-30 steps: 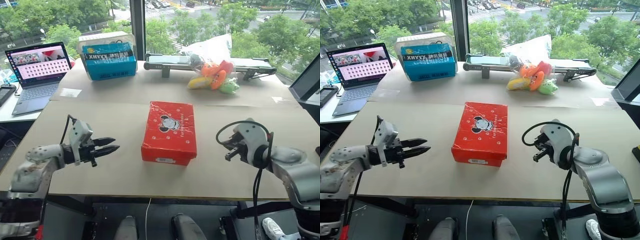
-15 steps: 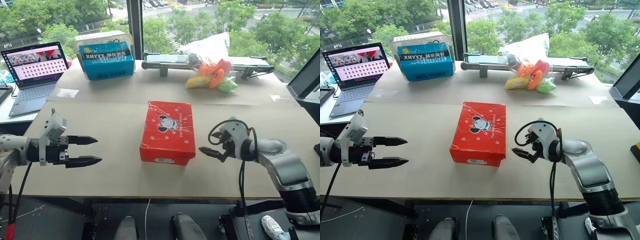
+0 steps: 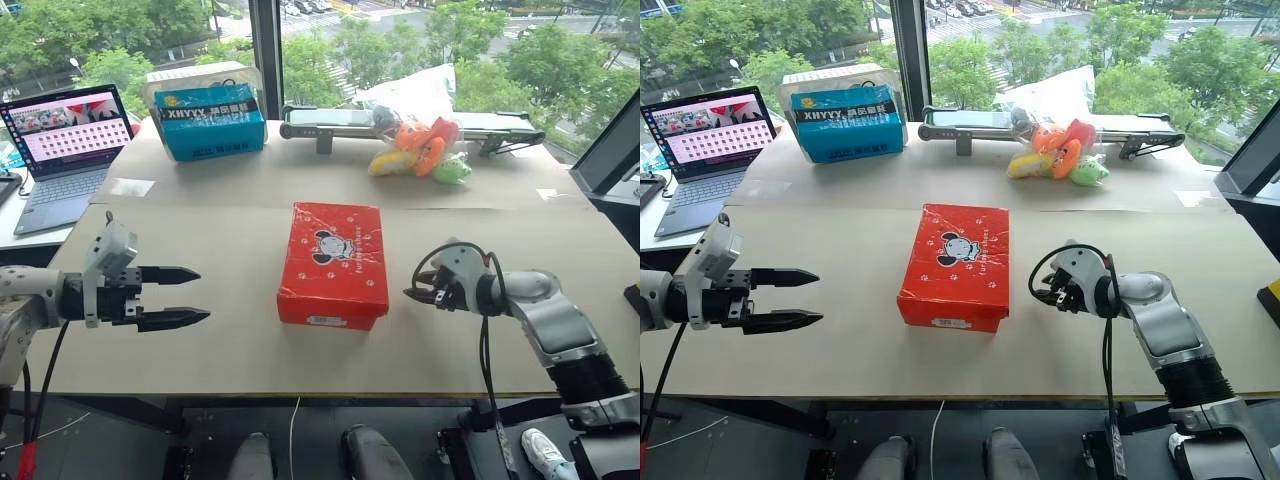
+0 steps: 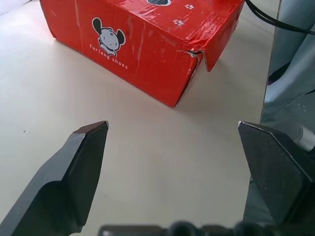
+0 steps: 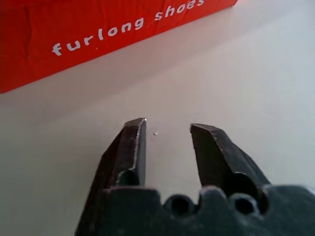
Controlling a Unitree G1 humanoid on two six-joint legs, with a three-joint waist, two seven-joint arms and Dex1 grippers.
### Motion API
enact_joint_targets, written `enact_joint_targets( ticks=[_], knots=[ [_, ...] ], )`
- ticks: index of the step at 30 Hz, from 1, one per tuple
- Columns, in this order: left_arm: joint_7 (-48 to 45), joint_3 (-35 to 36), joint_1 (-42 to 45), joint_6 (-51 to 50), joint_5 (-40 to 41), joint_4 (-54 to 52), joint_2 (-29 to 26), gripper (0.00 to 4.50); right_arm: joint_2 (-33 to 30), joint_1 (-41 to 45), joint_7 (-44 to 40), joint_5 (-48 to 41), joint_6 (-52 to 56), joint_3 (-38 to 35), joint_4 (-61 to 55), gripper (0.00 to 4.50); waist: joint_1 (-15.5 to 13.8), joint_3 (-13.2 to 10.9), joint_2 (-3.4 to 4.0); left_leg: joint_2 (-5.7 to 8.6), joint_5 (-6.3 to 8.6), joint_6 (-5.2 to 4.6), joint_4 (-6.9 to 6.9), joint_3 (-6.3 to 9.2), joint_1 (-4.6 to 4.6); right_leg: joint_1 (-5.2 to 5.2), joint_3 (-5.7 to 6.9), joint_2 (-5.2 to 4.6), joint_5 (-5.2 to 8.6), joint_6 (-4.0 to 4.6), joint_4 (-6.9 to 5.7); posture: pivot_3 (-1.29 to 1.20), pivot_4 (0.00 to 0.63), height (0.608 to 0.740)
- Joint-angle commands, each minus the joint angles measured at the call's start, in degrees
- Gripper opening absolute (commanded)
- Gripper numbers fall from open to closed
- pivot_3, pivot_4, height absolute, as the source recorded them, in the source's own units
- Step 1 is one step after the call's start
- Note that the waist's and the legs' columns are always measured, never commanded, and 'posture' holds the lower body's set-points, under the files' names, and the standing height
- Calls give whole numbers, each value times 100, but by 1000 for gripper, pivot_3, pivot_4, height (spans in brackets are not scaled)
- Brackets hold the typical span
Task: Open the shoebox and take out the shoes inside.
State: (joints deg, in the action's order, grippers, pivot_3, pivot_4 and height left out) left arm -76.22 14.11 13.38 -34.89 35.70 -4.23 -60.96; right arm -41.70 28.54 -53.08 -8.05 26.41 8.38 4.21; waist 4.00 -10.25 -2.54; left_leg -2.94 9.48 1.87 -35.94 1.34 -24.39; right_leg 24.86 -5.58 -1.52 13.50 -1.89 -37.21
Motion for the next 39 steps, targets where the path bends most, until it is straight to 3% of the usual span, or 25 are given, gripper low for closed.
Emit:
enact_joint_targets(
  ticks=[1,2,11,26,30,39],
  knots=[
    [47,92,41,136,-33,-141,-7,4500,129,293,-196,-127,-70,7,-270,364,5,0,0,0,0,0,-1,0,1,0,0,1,0,0,-2,0,150,736],
    [49,93,38,136,-31,-148,-8,4500,181,350,-254,-171,-29,5,-280,59,1,0,0,0,0,0,-1,0,1,0,0,2,0,0,-3,0,150,736],
    [-68,168,-51,124,14,-204,-69,4500,557,907,-442,-184,47,147,-102,59,-9,0,0,0,0,0,-3,3,-1,-1,2,2,-1,0,-5,0,150,736],
    [-51,255,-127,171,26,-263,-55,4500,586,1693,-563,-1206,1075,-487,-772,59,-3,-1,3,-1,0,0,-9,2,4,15,-2,6,6,9,-50,0,150,736],
    [-83,618,-248,137,97,-281,-211,4500,1132,2625,-250,-1668,1503,-644,-817,59,54,-5,7,-2,0,0,-11,-3,4,25,-8,6,6,11,-58,0,150,736],
    [-64,1727,-842,-367,589,-987,-351,4500,2551,3647,300,-1190,812,9,434,59,24,-5,8,-6,0,0,-5,4,1,32,1,11,20,29,-78,0,150,736]
  ],
)
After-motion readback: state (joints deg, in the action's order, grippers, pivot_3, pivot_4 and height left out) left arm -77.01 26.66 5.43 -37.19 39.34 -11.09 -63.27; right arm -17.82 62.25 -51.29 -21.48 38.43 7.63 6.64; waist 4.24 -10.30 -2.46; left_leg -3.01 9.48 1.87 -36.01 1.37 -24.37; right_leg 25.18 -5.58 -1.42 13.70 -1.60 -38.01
